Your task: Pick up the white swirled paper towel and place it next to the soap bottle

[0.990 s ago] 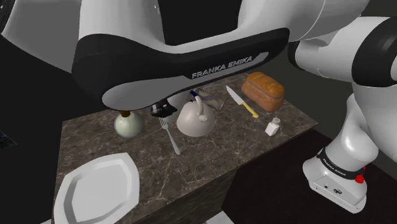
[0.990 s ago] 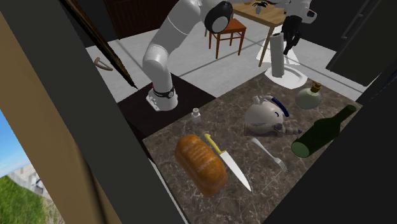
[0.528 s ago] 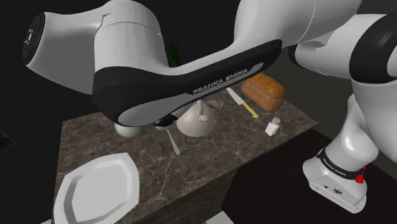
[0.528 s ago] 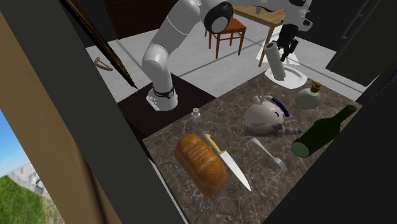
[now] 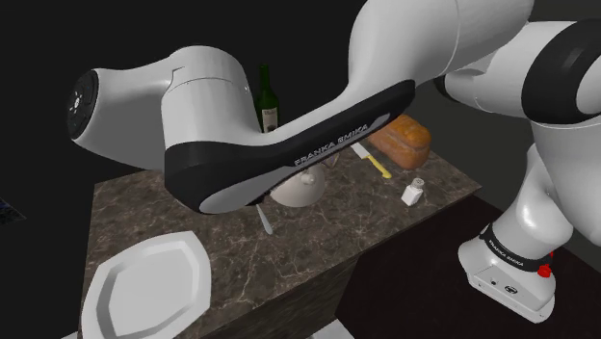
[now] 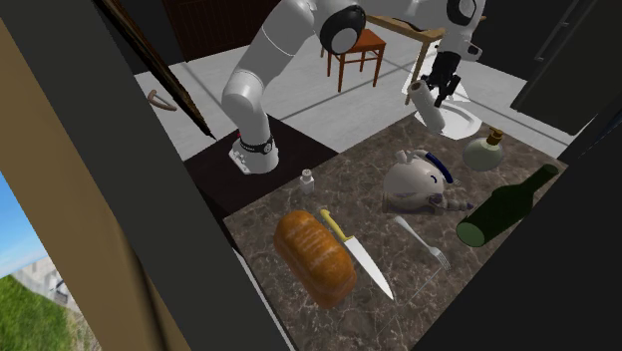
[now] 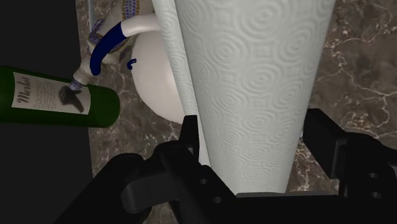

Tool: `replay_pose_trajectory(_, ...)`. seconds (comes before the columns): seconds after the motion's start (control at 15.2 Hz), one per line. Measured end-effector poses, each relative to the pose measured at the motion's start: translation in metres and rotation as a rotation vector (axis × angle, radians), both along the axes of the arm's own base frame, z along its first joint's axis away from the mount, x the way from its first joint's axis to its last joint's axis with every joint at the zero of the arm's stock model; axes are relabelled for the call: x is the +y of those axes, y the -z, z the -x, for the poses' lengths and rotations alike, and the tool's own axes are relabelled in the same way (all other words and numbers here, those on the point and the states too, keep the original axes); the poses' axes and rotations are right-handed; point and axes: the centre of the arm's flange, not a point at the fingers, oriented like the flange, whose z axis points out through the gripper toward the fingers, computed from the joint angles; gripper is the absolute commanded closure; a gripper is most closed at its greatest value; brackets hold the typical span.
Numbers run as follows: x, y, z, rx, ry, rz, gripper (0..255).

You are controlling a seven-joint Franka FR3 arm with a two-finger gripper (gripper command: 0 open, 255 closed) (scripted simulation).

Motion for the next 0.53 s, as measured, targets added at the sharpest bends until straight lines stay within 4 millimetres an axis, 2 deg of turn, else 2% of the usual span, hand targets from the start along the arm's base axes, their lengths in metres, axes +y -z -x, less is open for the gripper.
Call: replay_pose_trajectory(0.53, 0.0, 0.043, -0.001, 0.0, 0.0, 0.0, 255)
